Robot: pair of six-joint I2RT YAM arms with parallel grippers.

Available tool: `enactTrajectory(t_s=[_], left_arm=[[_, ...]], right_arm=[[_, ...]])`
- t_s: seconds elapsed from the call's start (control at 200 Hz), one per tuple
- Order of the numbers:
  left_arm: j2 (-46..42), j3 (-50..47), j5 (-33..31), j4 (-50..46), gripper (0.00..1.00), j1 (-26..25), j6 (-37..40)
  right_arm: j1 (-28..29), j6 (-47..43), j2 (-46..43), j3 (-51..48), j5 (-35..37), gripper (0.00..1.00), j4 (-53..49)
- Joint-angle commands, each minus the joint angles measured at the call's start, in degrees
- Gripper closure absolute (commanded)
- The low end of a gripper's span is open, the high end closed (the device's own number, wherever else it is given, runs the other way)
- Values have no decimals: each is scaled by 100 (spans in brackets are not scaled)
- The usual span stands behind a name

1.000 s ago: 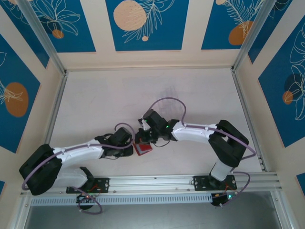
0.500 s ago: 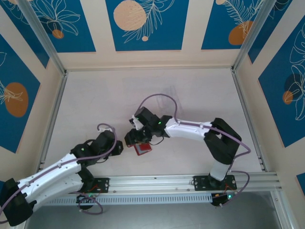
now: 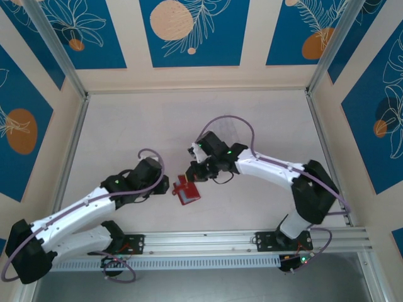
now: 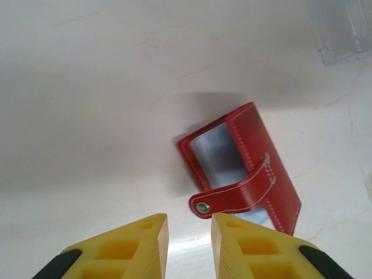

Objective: Put the credit cards into the card holder
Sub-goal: Close the card holder at the bottom-center of the table, then turn over the card holder at the bottom-center of the table.

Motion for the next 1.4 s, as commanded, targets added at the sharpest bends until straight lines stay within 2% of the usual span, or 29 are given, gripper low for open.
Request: enactTrajectory(t_s=[0.0, 0.205, 0.26, 0.335, 0.775, 0.96, 1.155, 1.395], left_arm=[[323, 249, 429, 319, 76, 59, 317], [995, 367, 703, 751, 78, 55, 390], [1204, 360, 757, 833, 79, 51, 369], [1404, 270, 770, 928, 81, 50, 292], [1578, -874, 786, 1649, 83, 48, -121], [1748, -1088, 685, 1746, 83, 48, -120], [1747, -1393, 654, 1872, 83, 48, -187], [1760, -1592, 597, 1966, 83, 47, -226]], right_arm=[[152, -8, 513, -48, 348, 100, -346], [508, 21, 1270, 168, 602, 100, -273], [564, 19, 1450, 243, 648, 94, -286], [599, 11, 1629, 350, 691, 92, -367], [490, -60, 1579, 379, 595, 89, -481], [388, -160, 1229, 388, 489, 81, -497], [54, -393, 652, 216, 538, 61, -502], [-344, -701, 1088, 171, -71, 55, -170]])
